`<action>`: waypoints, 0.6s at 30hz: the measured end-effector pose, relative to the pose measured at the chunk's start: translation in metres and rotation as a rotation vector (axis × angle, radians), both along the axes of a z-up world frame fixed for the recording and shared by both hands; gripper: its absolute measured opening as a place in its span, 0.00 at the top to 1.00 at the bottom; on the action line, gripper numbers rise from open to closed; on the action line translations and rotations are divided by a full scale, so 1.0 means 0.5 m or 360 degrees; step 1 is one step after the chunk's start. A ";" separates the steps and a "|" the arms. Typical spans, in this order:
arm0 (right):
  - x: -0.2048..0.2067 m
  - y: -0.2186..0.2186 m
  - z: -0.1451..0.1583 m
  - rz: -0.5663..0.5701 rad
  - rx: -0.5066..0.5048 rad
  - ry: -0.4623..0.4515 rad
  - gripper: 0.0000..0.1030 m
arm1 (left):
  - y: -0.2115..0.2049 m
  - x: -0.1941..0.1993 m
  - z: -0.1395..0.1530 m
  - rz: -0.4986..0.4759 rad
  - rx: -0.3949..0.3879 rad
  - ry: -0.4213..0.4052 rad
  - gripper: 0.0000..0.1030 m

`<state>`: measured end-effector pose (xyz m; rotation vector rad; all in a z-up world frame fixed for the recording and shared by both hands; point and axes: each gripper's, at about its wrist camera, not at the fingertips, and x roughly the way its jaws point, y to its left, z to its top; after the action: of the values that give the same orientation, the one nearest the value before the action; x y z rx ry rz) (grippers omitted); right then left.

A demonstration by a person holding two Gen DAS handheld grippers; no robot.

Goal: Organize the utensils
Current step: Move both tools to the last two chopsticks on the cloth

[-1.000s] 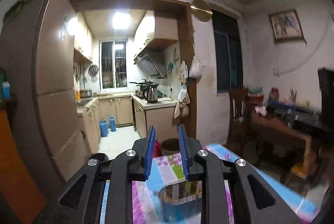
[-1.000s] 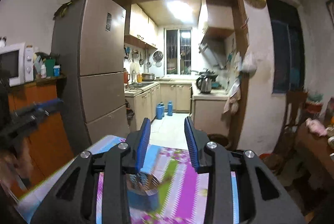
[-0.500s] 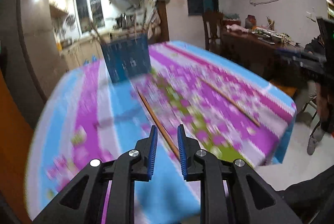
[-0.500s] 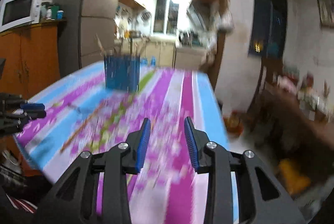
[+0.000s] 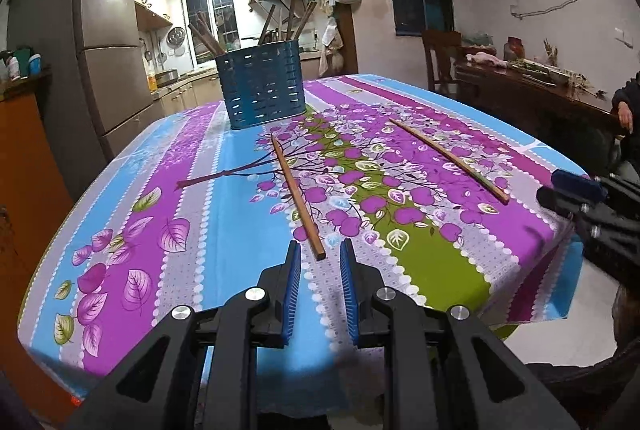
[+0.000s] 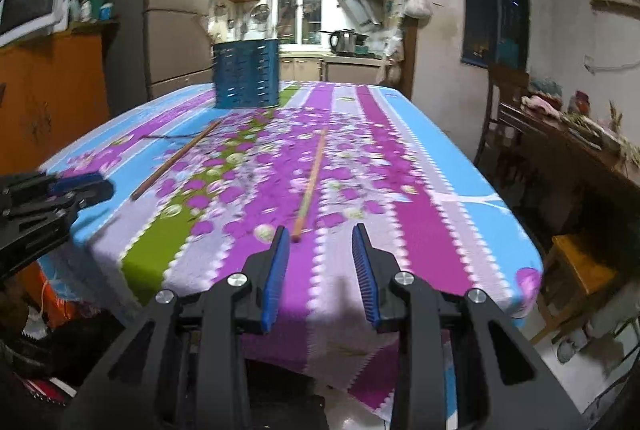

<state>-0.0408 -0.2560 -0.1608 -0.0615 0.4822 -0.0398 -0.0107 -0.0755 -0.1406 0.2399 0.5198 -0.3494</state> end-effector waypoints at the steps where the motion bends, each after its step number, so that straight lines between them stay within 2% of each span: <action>1: 0.001 0.004 -0.002 -0.0001 -0.0008 -0.0005 0.70 | -0.003 0.000 -0.001 -0.0006 0.0004 -0.0001 0.79; 6: 0.019 0.011 -0.013 -0.0040 -0.0023 0.0021 0.70 | -0.026 0.017 -0.026 -0.0017 0.0061 0.0012 0.79; 14: 0.039 0.013 -0.019 -0.0077 -0.0029 0.0040 0.70 | -0.026 0.047 -0.046 0.0108 0.0053 0.0004 0.79; 18: 0.058 0.006 -0.031 -0.0088 -0.0007 0.0102 0.70 | -0.030 0.054 -0.046 0.0110 0.0053 -0.0014 0.78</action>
<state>-0.0119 -0.2532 -0.1764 -0.0536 0.5476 -0.0932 0.0162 -0.0906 -0.1637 0.2548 0.5243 -0.2725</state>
